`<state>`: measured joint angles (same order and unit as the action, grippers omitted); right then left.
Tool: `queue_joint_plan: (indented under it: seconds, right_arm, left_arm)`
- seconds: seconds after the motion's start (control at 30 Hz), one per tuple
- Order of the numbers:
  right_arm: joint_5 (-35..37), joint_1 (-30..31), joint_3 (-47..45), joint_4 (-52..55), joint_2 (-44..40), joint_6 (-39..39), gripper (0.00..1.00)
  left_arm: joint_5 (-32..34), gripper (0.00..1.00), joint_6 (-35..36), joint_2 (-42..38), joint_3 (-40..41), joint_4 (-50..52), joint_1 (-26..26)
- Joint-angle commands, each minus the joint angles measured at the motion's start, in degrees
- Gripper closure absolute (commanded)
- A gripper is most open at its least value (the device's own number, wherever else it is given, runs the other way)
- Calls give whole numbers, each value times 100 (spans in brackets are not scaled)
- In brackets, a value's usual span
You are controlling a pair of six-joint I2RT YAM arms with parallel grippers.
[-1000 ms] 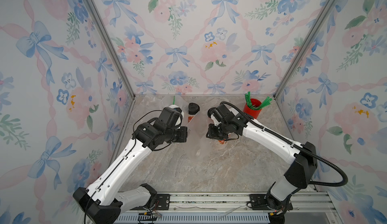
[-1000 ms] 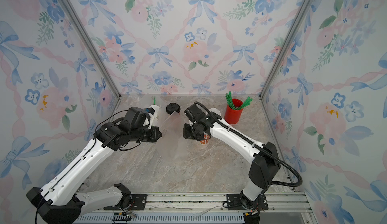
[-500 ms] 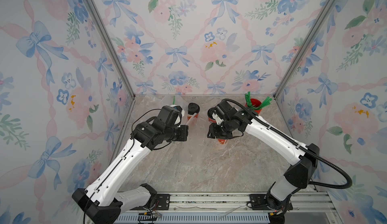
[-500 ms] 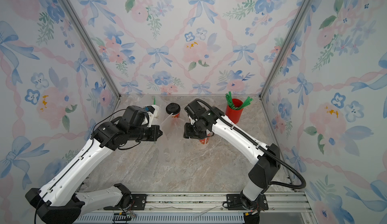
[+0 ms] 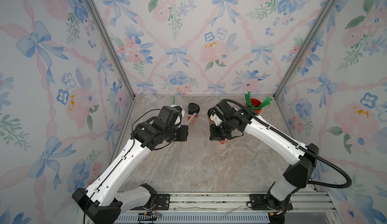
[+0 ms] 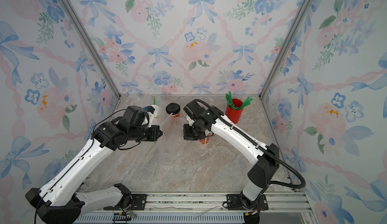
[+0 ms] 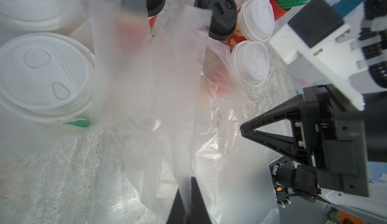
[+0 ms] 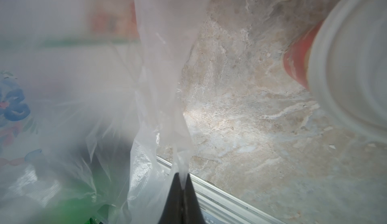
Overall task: Pack milk tea into plastic carrier bags
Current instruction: Adjust the plastic carrier bag at the center of the board.
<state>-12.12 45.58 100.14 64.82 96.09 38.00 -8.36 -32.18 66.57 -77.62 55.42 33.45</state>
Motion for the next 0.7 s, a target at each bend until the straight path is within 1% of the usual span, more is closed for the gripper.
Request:
queue_joint_plan:
  seconds: [0.0, 0.03, 0.13, 0.2, 0.23, 0.3, 0.33, 0.37, 0.43, 0.47, 0.53, 0.6, 0.67]
  right_arm:
    - [323, 56, 340, 375, -93, -146, 100]
    - [335, 55, 293, 348, -256, -160, 100]
    - [271, 46, 286, 488, -174, -179, 100]
    - [351, 69, 281, 514, -159, -183, 100]
    - [357, 82, 271, 504, -168, -187, 100]
    - [277, 87, 243, 457, -173, -182, 100]
    - [246, 121, 236, 402, -187, -182, 100]
    - [254, 139, 226, 352, -210, -179, 98]
    - [196, 154, 200, 306, -214, -182, 94]
    - [177, 159, 198, 310, -201, -187, 89]
    - [173, 171, 205, 303, -188, -187, 81]
    - [200, 187, 258, 294, -197, -180, 69]
    - [282, 184, 336, 305, -216, -185, 63]
  left_arm:
    - [30, 99, -9, -64, 105, -71, 21]
    - [22, 100, -8, -49, 124, -66, 24]
    - [18, 100, 6, -28, 155, -66, 29]
    - [26, 100, 22, -3, 210, -66, 22]
    - [24, 99, 23, 2, 242, -74, 24]
    - [36, 91, 19, 12, 270, -66, 28]
    - [80, 84, 18, 7, 261, -66, 21]
    - [137, 76, 5, 6, 229, -71, 21]
    - [291, 65, 54, 17, 118, -67, 20]
    - [370, 61, 97, 40, 51, -66, 14]
    - [464, 59, 171, 113, -101, -66, -17]
    - [532, 58, 261, 230, -257, -67, -48]
    - [582, 62, 322, 335, -356, -71, -56]
